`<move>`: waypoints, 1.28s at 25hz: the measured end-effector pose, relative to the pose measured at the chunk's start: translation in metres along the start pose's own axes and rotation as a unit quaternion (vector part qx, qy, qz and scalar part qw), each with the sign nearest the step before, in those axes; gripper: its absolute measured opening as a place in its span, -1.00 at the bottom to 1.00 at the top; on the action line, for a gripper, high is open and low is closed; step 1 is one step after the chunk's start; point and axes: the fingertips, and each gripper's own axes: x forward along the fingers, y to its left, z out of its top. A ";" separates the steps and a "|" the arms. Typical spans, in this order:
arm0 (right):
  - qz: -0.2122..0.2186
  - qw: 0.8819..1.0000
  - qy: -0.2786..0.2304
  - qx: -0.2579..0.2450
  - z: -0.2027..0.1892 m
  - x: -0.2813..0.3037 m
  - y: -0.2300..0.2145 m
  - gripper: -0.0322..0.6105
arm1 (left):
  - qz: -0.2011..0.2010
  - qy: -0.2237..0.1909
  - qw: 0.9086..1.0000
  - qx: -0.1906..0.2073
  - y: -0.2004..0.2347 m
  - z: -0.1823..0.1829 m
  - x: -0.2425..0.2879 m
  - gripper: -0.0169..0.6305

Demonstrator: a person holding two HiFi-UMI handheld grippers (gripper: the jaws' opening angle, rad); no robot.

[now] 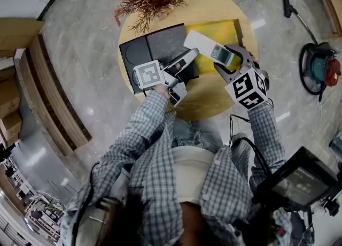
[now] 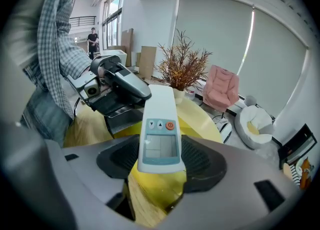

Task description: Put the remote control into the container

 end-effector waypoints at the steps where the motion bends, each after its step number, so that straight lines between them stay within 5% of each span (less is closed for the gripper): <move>1: 0.000 1.000 0.001 0.000 -0.001 0.001 0.000 -0.08 | -0.001 0.000 1.000 -0.001 0.000 0.000 0.000 -0.69; 13: -0.034 0.999 0.012 0.007 -0.009 -0.005 -0.017 -0.08 | -0.006 -0.009 1.000 -0.014 -0.005 0.003 -0.004 -0.74; 15: -0.056 0.998 0.001 0.028 -0.010 -0.006 -0.026 -0.89 | -0.006 -0.011 1.000 -0.010 -0.007 0.003 -0.006 -0.92; 32: -0.062 0.994 -0.009 0.085 -0.019 -0.001 -0.031 -0.89 | -0.031 0.001 0.999 0.007 -0.022 -0.003 -0.007 -0.92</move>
